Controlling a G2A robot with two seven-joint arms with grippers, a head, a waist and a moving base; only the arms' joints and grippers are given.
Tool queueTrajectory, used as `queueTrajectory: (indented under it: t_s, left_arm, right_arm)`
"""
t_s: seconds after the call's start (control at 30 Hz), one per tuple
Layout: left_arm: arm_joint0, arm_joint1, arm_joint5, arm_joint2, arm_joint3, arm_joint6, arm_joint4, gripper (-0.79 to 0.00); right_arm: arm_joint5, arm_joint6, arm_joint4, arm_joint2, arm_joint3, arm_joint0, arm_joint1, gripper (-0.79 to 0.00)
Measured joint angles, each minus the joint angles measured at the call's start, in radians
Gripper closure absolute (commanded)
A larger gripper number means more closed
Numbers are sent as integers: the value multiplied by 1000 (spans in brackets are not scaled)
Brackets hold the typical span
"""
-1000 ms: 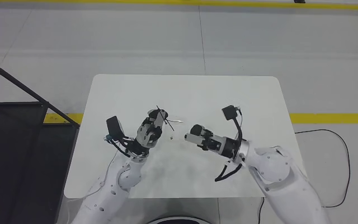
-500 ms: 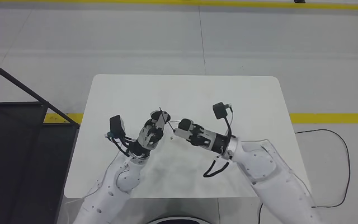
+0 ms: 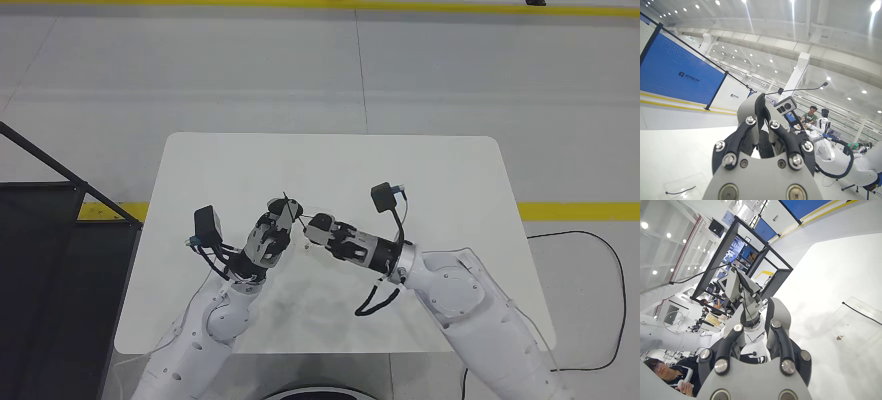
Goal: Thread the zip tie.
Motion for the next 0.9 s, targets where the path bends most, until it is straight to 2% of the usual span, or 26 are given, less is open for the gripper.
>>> queueTrajectory:
  t_s: [0.07, 0.3, 0.4, 0.47, 0.57, 0.9]
  left_arm:
    - [1, -2, -1, -1, 0, 0, 2, 0]
    - [2, -6, -4, -5, 0, -3, 5, 0]
    - [3, -8, -5, -7, 1, -4, 6, 0]
    - [3, -10, -6, -8, 1, -6, 7, 0]
    - [4, -11, -8, -10, 2, -7, 9, 0]
    - [6, -17, -10, -17, 3, -7, 17, 0]
  right_arm:
    - [-1, -1, 2, 1, 0, 0, -2, -191]
    - [-4, 8, 1, 5, 0, -2, -6, -6]
    - [-5, 16, 5, 7, -1, -2, -7, -28]
    - [-6, 21, 8, 8, -2, -2, -8, -123]
    - [-6, 28, 8, 9, -5, -3, -10, -172]
    - [-3, 34, -2, 9, -16, -6, -15, -151]
